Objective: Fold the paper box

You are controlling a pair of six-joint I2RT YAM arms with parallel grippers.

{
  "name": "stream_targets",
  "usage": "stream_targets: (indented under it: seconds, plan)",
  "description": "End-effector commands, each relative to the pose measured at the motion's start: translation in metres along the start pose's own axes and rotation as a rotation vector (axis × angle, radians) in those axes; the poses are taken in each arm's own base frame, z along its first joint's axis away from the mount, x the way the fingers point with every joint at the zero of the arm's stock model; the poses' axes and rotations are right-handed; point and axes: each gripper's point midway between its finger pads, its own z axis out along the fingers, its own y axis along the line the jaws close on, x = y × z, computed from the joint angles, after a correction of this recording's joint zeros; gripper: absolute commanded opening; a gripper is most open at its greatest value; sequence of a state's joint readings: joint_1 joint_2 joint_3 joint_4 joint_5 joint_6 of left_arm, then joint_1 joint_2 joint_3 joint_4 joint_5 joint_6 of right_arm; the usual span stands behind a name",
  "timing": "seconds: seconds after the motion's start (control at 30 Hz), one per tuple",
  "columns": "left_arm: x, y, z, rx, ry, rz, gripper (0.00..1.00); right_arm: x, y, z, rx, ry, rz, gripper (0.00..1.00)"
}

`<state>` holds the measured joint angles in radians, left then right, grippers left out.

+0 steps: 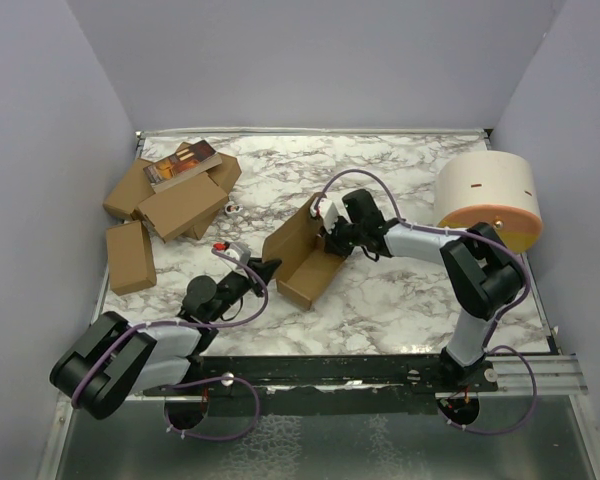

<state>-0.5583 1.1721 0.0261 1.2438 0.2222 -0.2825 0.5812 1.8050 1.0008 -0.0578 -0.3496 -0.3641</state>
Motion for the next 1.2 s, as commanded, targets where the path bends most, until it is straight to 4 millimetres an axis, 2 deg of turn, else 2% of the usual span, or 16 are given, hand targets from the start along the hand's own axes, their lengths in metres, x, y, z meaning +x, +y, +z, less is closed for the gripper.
stream_targets:
  seconds: [0.0, 0.2, 0.53, 0.77, 1.17]
  plan:
    - [-0.012, 0.001, 0.006, -0.009, -0.045, 0.003, 0.00, -0.012, -0.019, -0.009, 0.108, 0.004, -0.086, 0.08]
    - [-0.011, 0.001, 0.008, -0.019, -0.052, 0.000, 0.00, -0.016, -0.014, -0.012, 0.081, -0.005, -0.086, 0.26]
    - [-0.012, 0.004, 0.007, -0.036, -0.057, 0.017, 0.00, -0.023, -0.018, -0.023, 0.115, -0.017, -0.101, 0.32]
    - [-0.013, 0.002, 0.009, -0.030, -0.057, 0.033, 0.00, -0.035, -0.011, -0.031, 0.070, -0.062, -0.073, 0.37]
    - [-0.013, 0.000, 0.013, -0.035, -0.054, 0.059, 0.00, -0.008, -0.015, -0.025, 0.075, 0.024, -0.118, 0.37]
